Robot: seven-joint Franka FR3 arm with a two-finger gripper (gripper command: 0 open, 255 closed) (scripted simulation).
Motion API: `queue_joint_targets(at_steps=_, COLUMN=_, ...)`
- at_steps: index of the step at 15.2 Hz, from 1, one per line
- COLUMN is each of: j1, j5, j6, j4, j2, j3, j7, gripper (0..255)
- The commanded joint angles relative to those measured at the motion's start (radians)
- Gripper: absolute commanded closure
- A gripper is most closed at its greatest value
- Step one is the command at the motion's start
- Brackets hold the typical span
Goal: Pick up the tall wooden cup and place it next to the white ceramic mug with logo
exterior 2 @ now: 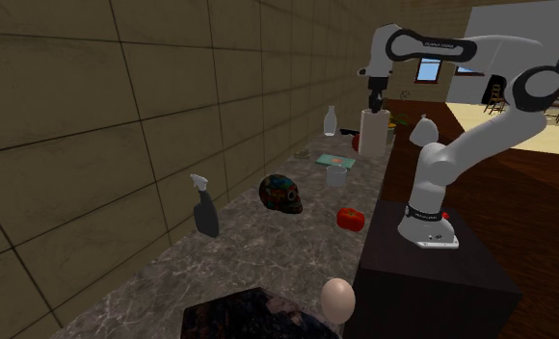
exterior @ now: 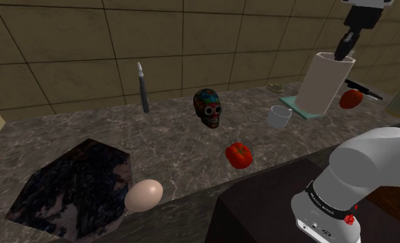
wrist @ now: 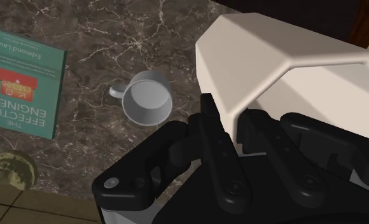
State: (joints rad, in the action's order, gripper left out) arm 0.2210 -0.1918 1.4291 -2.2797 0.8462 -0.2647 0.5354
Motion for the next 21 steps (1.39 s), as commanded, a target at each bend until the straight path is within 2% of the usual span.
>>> queue_joint_targets(at_steps=1, j1=0.002, j5=-0.005, j6=0.023, j4=-0.031, j2=0.009, j3=-0.005, j7=0.0, gripper=255)
queue_joint_targets(at_steps=21, j1=0.028, j5=-0.054, j6=0.262, j4=-0.331, j2=0.07, j3=-0.053, j7=-0.011, gripper=255)
